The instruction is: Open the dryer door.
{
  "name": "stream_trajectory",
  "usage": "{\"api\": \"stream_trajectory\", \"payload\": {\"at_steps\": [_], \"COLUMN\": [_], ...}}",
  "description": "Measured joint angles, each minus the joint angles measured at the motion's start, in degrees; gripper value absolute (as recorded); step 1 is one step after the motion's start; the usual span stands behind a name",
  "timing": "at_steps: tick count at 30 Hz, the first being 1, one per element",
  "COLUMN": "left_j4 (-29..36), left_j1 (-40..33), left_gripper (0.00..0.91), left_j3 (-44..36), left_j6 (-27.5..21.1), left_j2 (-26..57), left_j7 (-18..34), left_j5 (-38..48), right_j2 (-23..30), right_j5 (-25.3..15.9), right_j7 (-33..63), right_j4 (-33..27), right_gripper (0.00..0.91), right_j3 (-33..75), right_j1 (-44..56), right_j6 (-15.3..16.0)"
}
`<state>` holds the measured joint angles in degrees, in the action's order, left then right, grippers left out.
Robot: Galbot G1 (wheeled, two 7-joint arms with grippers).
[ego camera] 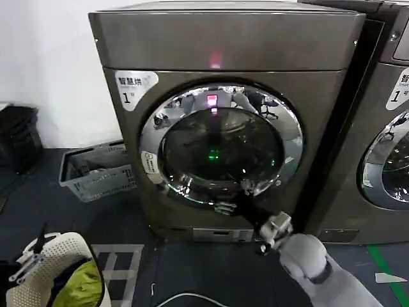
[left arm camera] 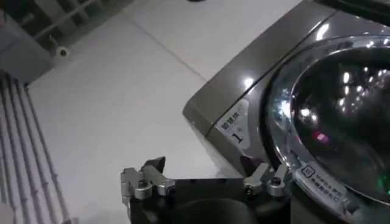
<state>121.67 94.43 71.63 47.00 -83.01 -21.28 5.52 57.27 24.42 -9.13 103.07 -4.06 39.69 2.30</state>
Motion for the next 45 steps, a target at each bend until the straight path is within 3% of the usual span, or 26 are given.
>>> {"api": "stream_trajectory", "payload": {"at_steps": [14, 45], "left_j4": [1.00, 1.36], "left_j1": [0.25, 1.03], "left_gripper": [0.907, 0.907], "left_j3": [0.28, 1.35], "left_j6": [-0.02, 0.20], "left_j2": [-1.43, -2.25], "left_j7": [-0.12, -0.09], "left_j5": [-0.61, -0.55], "right_j2": [6.43, 17.46], "right_j5": [-0.17, -0.21], "right_j7": [-0.32, -3.65], "right_j4": [-9.03, -22.62], "right_gripper": [0.907, 0.907], "right_j3": [-8.69, -16.65], "right_j1": [-11.72, -22.15], "right_j6": [-0.06, -0.96]}}
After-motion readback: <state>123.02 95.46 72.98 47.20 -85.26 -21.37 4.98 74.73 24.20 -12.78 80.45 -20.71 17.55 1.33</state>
